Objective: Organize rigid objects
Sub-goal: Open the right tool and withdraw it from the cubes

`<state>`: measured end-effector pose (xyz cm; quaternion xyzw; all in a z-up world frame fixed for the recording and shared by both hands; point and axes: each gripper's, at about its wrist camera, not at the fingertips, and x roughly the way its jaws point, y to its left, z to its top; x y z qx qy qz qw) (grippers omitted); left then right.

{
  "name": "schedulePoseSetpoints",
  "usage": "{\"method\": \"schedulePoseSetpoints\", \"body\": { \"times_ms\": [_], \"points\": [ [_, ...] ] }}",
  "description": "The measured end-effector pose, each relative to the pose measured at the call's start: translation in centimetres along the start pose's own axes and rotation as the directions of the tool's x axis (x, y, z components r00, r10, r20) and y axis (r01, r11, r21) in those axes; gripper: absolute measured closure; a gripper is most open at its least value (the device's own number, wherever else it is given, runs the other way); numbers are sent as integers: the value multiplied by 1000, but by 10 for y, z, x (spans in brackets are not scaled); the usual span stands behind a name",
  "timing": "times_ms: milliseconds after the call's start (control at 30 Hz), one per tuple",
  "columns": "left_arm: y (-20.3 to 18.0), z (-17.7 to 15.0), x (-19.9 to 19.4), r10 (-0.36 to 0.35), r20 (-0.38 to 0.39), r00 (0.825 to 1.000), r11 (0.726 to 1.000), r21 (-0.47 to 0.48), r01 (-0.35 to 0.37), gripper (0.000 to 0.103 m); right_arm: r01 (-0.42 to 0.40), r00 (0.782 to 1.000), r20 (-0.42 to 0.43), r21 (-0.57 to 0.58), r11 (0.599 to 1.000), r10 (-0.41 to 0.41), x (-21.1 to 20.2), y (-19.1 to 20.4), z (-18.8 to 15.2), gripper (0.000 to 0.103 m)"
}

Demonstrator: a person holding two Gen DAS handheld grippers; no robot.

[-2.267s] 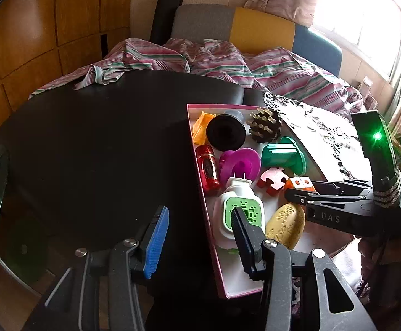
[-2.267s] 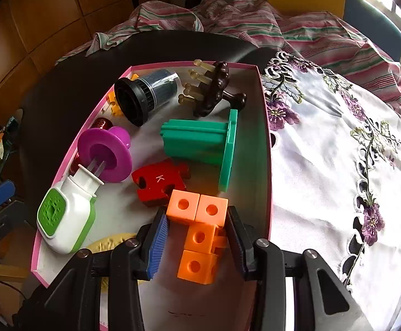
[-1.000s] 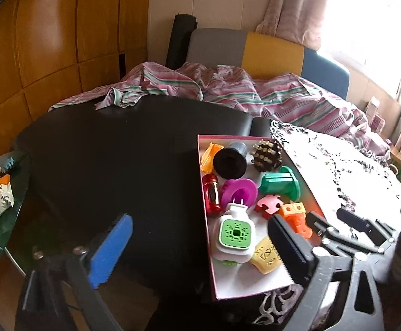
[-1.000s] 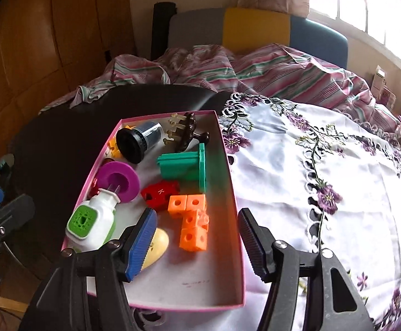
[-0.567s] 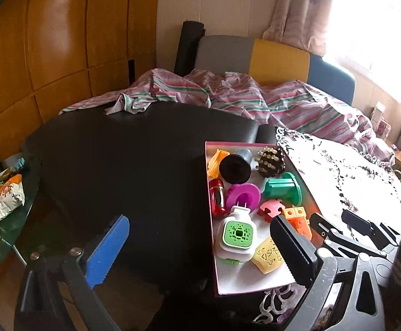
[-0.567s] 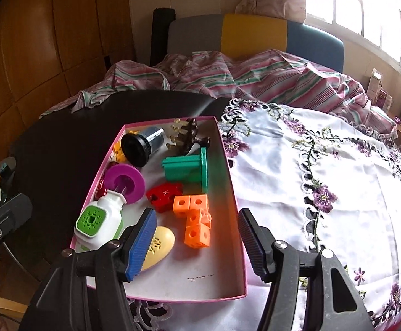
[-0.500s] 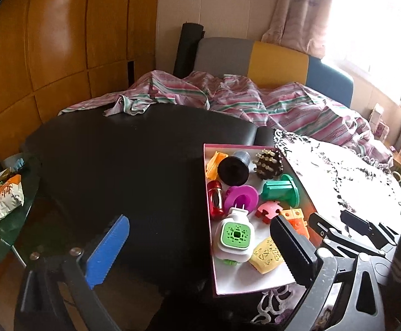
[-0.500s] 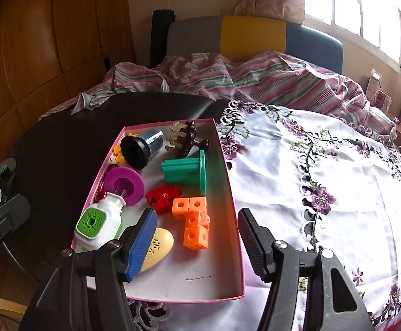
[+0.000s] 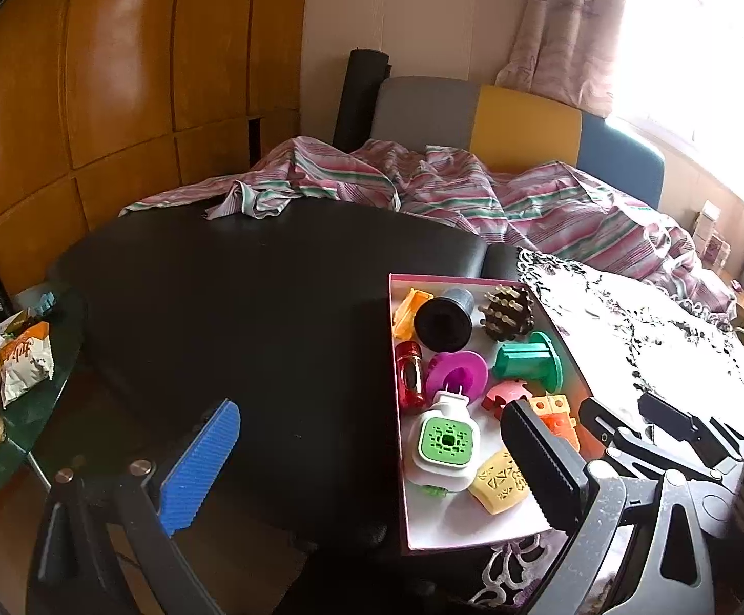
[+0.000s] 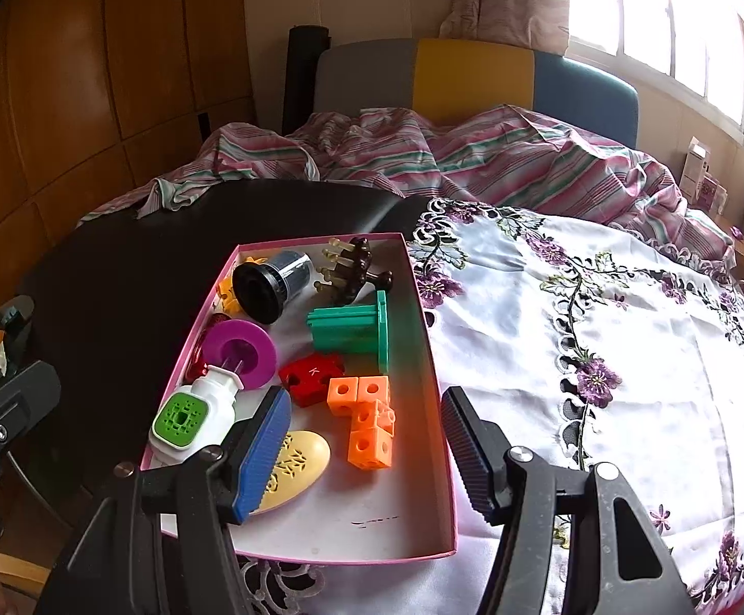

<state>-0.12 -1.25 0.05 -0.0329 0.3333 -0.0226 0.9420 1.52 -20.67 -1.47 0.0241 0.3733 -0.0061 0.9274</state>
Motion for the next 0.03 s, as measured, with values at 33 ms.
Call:
{"method": "schedulePoseSetpoints", "body": {
  "times_ms": [33],
  "points": [
    [0,0,0,0,-1,1000,1000,1,0,0,0,1000,0,0,1000,0,0,0,0,41]
  ]
}}
